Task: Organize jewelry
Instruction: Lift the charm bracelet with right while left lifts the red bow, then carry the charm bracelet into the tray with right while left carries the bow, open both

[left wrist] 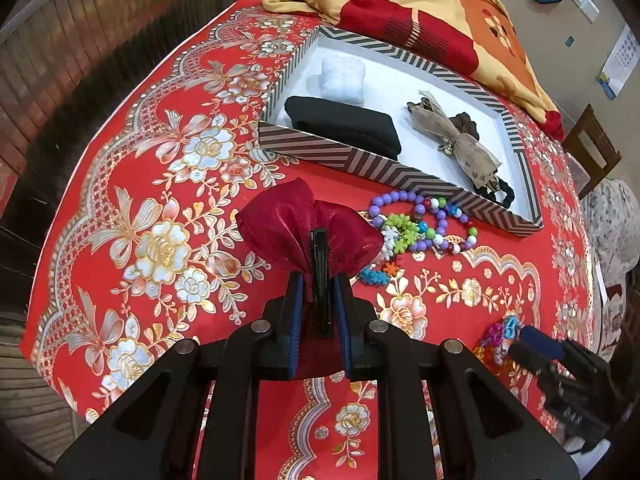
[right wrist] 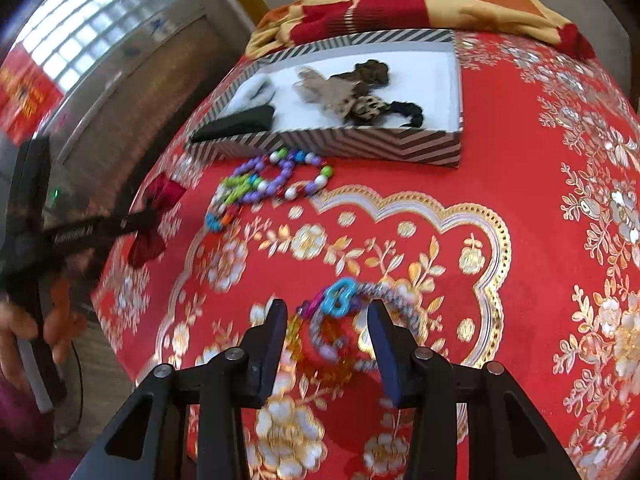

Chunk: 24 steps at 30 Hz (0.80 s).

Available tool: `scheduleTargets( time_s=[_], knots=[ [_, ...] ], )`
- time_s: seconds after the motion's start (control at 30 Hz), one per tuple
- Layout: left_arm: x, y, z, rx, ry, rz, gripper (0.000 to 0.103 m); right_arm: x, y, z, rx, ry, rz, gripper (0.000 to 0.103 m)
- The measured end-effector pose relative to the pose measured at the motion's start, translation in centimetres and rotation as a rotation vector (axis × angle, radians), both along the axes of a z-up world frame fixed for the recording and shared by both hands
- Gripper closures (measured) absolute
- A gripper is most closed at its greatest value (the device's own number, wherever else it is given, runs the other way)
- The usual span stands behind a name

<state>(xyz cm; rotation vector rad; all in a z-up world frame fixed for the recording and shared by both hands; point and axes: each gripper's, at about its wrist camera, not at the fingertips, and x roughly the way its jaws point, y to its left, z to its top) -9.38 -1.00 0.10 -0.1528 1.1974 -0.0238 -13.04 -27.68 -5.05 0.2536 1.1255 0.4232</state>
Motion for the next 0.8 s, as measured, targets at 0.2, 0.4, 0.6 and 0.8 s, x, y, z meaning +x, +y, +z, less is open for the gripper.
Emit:
scheduleTargets(
  time_s=[0.2,0.4,0.6,0.8],
  knots=[
    [0.2,0.6,-0.3,0.005,0.009,0.013,0.089,1.1,1.3,-1.0,-0.04,0.002,0.028,0.088],
    [0.3,0.5,0.2,0.0,-0.003,0.018,0.089,-0.1,0.4,1.5,-0.006,-0.046,0.044,0.09],
    [0.3,-0.6,1.4,-0.002,-0.033,-0.006,0.088,-1.1,-1.6,6.0,0.098,-0.119,0.021,0.091],
    [0.2,-1.1,2.4,0.002,-0.053,-0.018,0.088,-1.5,-2.6,8.6,0.17,-0.169,0.004,0.091]
  ],
)
